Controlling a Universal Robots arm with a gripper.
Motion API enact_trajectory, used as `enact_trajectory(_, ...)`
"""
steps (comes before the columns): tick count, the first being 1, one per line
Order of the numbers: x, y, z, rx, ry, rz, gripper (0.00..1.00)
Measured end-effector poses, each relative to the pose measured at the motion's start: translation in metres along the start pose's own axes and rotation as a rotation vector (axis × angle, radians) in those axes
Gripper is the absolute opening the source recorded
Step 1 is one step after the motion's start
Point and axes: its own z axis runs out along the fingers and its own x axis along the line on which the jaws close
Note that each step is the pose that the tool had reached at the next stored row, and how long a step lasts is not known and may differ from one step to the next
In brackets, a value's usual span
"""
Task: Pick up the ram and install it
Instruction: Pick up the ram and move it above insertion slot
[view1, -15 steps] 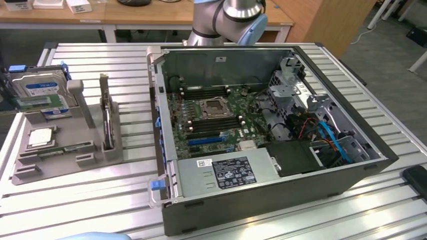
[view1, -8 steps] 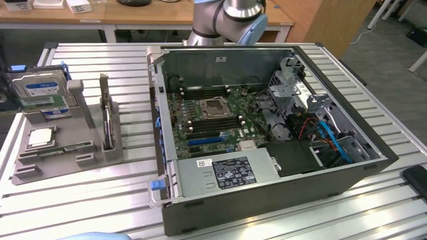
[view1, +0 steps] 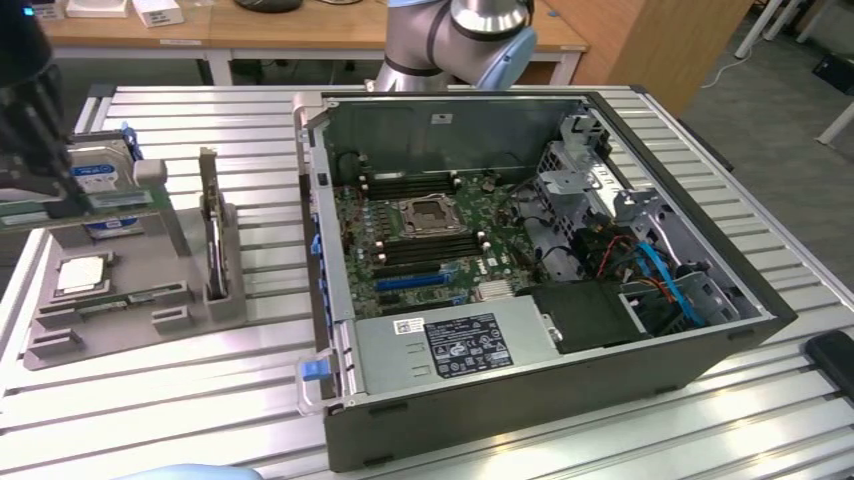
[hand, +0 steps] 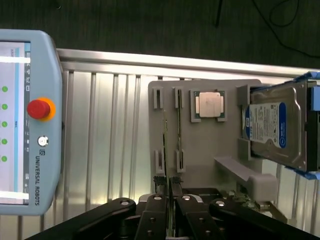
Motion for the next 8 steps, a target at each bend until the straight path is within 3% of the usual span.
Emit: enact_trajectory(8,0.001,-0.0363,-0.0012,-0.0001,-0.0002,0.0,0.13)
